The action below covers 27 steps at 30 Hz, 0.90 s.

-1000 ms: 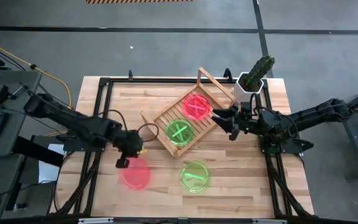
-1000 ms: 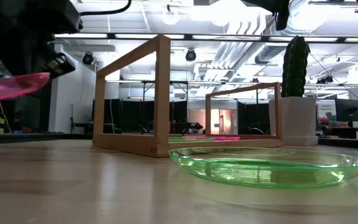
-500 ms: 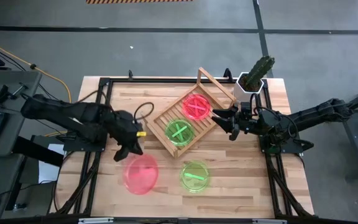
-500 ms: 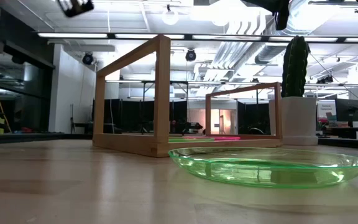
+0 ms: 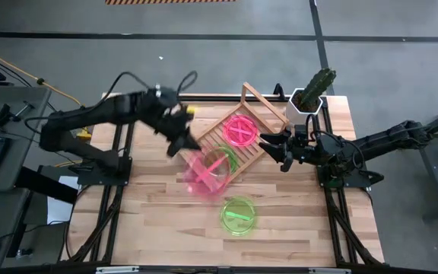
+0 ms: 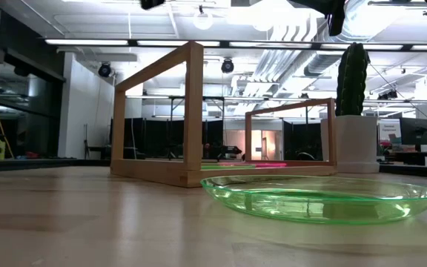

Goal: Place and stack plates onto a shelf
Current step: Stack the pink plate on top of the other pink plates on the shelf

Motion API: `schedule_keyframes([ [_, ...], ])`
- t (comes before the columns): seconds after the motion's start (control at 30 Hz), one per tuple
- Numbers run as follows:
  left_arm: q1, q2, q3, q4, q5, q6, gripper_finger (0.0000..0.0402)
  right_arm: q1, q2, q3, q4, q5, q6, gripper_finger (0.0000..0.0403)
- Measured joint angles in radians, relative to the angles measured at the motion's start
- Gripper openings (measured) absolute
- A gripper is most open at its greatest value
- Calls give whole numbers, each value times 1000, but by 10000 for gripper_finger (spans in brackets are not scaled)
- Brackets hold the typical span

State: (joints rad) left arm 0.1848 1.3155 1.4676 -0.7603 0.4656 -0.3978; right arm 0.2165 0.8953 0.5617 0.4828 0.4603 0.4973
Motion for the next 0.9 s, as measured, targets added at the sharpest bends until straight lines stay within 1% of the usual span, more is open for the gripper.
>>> schedule_keyframes([
  [0.17, 142, 84, 85, 15, 8, 72, 0, 0, 0, 0, 6, 0, 0, 210],
  [0.33, 220, 150, 92, 97, 35, 80, 0, 0, 0, 0, 7, 0, 0, 210],
  [0.47, 248, 211, 92, 149, 35, 88, 0, 0, 0, 0, 7, 0, -5, 210],
  [0.67, 255, 323, 92, 228, 10, 96, 0, 0, 0, 0, 38, 0, -8, 210],
  [0.9, 254, 472, 92, 261, -110, 147, 0, 0, -12, 0, 192, -79, -119, 210],
])
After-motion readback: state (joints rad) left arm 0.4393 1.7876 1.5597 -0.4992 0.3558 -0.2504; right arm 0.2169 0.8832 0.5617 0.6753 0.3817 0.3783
